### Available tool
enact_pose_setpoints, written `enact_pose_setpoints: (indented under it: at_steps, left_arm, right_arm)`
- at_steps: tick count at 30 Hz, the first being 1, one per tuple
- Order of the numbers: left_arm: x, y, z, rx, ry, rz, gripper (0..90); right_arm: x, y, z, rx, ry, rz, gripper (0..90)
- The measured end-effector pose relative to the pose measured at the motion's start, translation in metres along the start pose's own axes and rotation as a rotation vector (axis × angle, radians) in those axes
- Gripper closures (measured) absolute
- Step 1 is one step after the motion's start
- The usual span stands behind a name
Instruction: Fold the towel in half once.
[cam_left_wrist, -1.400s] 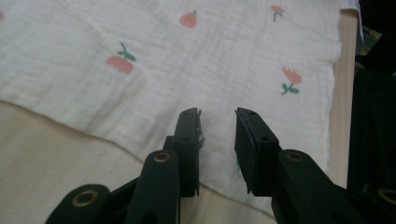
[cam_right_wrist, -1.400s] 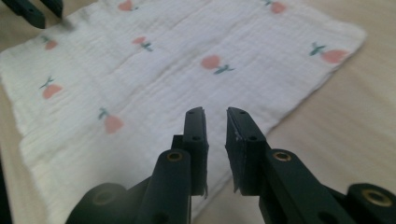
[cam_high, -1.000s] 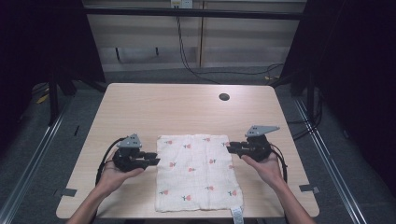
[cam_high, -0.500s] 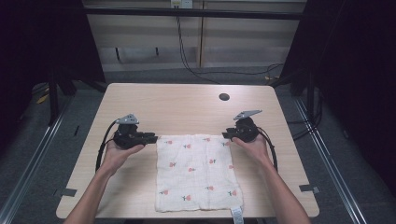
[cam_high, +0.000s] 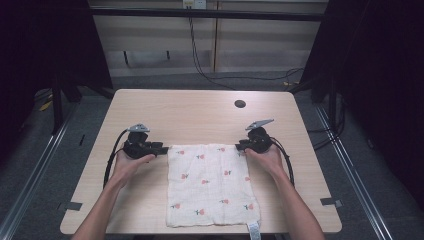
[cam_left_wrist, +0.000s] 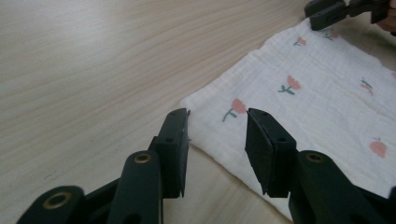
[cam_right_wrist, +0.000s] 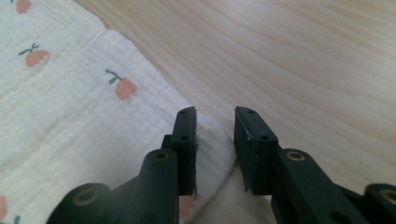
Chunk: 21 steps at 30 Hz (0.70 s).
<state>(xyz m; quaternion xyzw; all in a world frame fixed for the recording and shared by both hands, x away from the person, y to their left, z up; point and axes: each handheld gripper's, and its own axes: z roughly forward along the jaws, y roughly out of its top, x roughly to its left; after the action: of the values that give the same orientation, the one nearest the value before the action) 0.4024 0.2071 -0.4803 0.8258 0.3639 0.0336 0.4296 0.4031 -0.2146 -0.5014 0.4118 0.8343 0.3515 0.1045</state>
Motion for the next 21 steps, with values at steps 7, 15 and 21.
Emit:
enact_pose_setpoints:
  at_steps: [7,15,21]
  left_arm:
    - [0.006,0.003,0.023,0.016,0.010,0.001,57.5]
    - [0.008,-0.001,0.037,0.028,0.010,-0.021,59.8]
    - [0.002,0.000,0.042,0.037,0.011,0.026,76.6]
  right_arm:
    - [-0.002,-0.005,-0.003,-0.014,0.005,0.027,86.0]
    - [-0.002,-0.010,-0.005,-0.030,0.019,0.044,86.2]
    - [-0.003,-0.008,-0.009,-0.043,0.034,0.055,86.3]
